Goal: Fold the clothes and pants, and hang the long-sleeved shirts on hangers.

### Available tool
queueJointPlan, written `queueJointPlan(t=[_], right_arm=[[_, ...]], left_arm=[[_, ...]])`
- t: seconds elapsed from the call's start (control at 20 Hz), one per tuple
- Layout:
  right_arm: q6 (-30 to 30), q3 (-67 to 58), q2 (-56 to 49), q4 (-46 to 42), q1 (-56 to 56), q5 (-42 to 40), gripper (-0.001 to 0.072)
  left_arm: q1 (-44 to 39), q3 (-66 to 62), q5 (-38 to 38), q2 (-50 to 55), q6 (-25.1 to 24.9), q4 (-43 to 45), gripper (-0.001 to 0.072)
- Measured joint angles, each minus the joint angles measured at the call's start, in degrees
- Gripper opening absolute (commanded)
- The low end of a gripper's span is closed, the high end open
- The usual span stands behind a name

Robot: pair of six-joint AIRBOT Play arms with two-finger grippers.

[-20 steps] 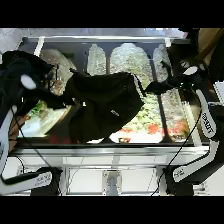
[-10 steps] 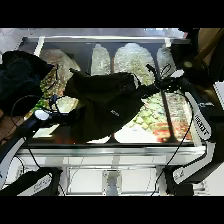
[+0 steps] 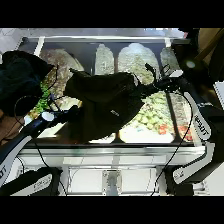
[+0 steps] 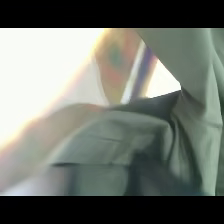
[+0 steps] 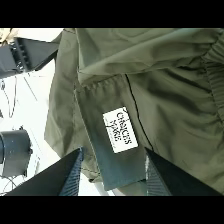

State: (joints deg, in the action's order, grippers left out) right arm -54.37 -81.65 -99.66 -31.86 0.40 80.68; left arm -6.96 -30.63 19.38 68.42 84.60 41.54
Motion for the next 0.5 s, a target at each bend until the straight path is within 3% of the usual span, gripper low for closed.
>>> queueJointPlan(t=[0.3, 0.5], right_arm=[[0.0, 0.0, 0.0, 0.2, 0.0, 2.1, 0.0414], [0.0, 0.0, 0.0, 0.3, 0.0, 3.3, 0.0414]], left_arm=[[2.6, -2.3, -6.0, -2.1, 0.3, -2.8, 0.0008], [10.1, -4.3, -2.6, -5.9, 0.2, -3.1, 0.0008]])
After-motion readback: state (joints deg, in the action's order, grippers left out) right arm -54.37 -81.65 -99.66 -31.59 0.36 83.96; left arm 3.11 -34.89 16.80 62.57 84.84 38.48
